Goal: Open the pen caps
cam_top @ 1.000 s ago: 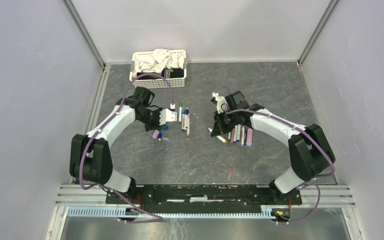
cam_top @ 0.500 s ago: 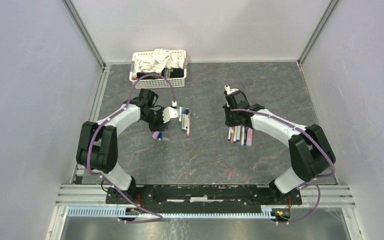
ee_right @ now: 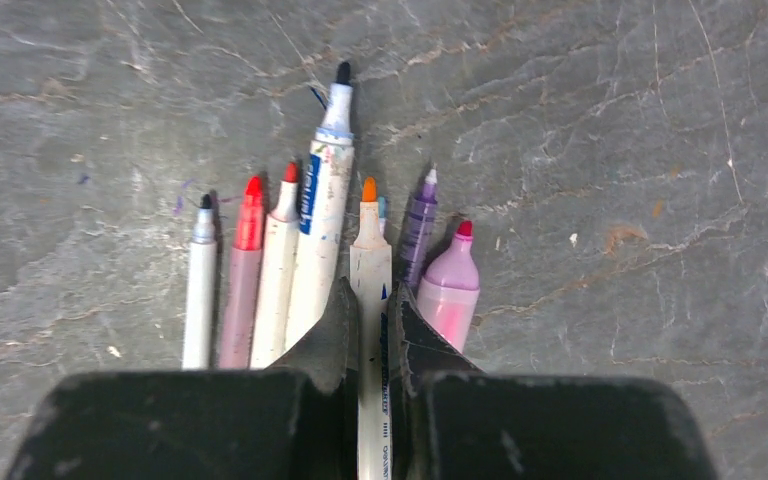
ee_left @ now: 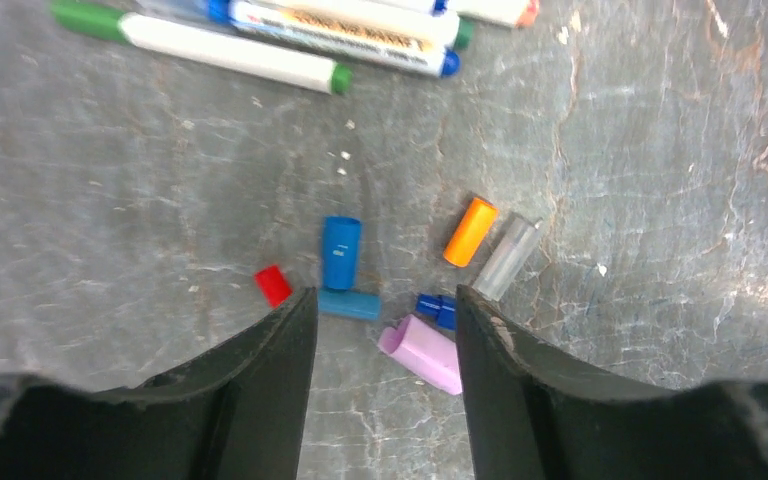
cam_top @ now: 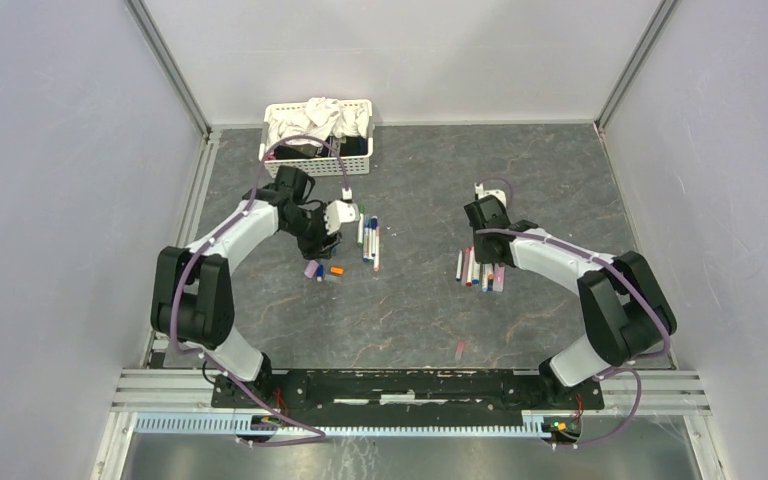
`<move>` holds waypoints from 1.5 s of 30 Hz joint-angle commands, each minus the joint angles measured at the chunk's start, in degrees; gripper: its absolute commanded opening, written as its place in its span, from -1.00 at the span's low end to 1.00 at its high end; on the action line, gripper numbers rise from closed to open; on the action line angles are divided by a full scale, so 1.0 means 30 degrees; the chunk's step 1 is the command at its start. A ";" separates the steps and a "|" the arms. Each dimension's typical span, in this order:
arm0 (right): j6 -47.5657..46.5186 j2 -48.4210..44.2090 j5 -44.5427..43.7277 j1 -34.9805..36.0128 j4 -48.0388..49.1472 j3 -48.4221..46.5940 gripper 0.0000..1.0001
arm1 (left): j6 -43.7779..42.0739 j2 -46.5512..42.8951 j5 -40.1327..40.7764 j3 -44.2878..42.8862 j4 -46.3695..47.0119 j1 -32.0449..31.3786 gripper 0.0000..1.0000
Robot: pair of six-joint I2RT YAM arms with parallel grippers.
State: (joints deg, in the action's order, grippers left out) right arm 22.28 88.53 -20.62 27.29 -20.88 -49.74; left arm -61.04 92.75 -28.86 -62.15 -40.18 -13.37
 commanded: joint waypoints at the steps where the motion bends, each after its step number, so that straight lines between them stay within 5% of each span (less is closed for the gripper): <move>1: 0.0362 -0.0440 -0.1091 -0.0106 0.0461 0.0255 -0.87 | 0.1788 -0.1373 -0.0829 -0.2292 -0.1400 -0.0086 0.47; 9: 0.0135 -0.0025 -0.0207 -0.0106 0.0522 0.0223 -0.43 | 0.3312 -0.2098 -0.0655 -0.4771 -0.3447 -0.0086 0.68; 23: 0.0041 -0.1373 0.1298 -0.0010 0.0305 -0.1088 -0.43 | 0.5456 -0.3132 -0.0030 -0.5772 -0.3396 -0.0057 0.75; 25: -0.0161 -0.1323 0.1974 0.0331 0.0744 -0.1656 -0.36 | 0.6166 -0.3171 0.0460 -0.6523 -0.3350 -0.0027 0.98; 36: -0.0691 0.5268 0.2521 0.5347 -0.0307 -0.9011 -0.18 | 0.8860 -0.4134 0.2919 -0.6093 -0.1078 0.0713 1.00; 45: -0.0483 0.9436 0.2589 0.6397 -0.1036 -1.2804 -0.25 | 0.8338 -0.3976 0.1923 -0.6067 -0.2061 0.0998 0.99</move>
State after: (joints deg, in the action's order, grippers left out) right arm 20.69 114.78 -12.43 46.68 -22.28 -83.81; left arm -37.45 80.99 -21.08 -80.23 -45.56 -10.55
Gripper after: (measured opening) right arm 0.384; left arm 0.995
